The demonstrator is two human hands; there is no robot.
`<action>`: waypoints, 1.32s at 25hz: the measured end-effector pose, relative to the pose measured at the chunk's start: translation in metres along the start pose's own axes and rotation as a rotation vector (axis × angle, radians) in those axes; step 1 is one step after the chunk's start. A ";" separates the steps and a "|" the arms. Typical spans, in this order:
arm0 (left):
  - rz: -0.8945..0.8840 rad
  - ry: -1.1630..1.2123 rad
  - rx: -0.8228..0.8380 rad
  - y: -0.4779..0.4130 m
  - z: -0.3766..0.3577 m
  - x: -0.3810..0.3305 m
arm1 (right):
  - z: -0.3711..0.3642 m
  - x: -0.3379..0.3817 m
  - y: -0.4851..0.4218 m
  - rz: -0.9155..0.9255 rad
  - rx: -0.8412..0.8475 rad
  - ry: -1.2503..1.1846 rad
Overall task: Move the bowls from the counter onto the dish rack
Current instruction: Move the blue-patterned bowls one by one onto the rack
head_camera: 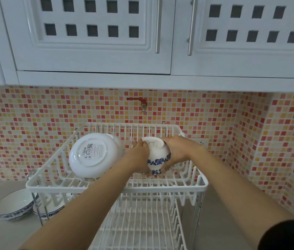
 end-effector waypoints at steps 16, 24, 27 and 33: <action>-0.011 0.178 -0.401 0.128 0.113 0.133 | 0.071 0.191 0.006 -0.008 -0.307 -0.156; 0.324 0.142 -0.336 0.208 0.079 0.349 | -0.020 0.410 -0.080 -0.034 -0.273 -0.348; 0.318 0.169 -0.243 0.208 0.030 0.390 | -0.066 0.439 -0.100 -0.147 -0.236 -0.379; 0.380 0.240 -0.071 0.188 -0.091 0.435 | -0.188 0.427 -0.116 -0.415 -0.135 -0.340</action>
Point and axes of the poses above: each hand's wrist, its own y-axis away from the middle knuckle, its own z-axis out of the back of the hand, x = y × z, the point moved 3 cm from there along -y, towards the middle knuckle, and after that the axes turned 2 degrees about -z, right-handed, at the moved point
